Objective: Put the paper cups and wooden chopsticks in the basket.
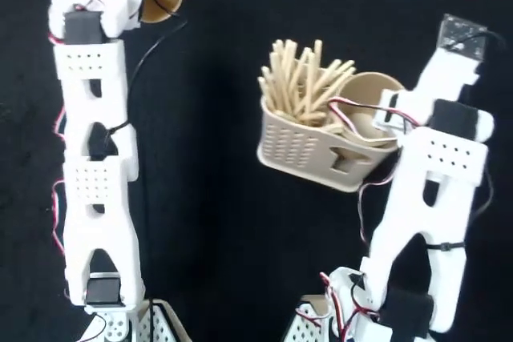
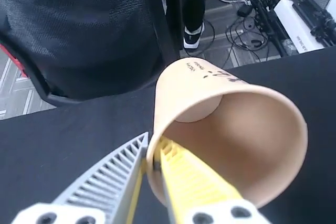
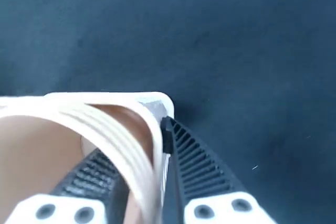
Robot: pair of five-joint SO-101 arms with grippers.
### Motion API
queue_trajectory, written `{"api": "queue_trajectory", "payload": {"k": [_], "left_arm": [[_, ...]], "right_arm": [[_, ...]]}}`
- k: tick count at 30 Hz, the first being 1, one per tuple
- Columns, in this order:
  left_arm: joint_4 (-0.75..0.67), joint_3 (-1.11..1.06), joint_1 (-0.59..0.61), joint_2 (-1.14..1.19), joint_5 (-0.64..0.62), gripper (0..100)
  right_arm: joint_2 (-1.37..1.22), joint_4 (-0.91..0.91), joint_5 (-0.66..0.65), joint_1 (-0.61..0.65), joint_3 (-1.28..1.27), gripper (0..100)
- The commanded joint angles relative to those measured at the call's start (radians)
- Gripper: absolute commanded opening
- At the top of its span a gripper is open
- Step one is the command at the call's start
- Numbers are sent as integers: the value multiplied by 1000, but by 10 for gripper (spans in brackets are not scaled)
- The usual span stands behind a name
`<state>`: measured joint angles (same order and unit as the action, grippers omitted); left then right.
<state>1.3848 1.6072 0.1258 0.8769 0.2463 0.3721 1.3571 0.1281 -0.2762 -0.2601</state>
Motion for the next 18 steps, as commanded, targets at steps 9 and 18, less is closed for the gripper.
{"api": "queue_trajectory", "payload": {"k": [9,18], "left_arm": [[377,27,82,-582,-86,28],[377,-183,101,-936,-141,28]], "right_arm": [[4,236,241,402,285,12],[-13,187,408,597,314,12]]}}
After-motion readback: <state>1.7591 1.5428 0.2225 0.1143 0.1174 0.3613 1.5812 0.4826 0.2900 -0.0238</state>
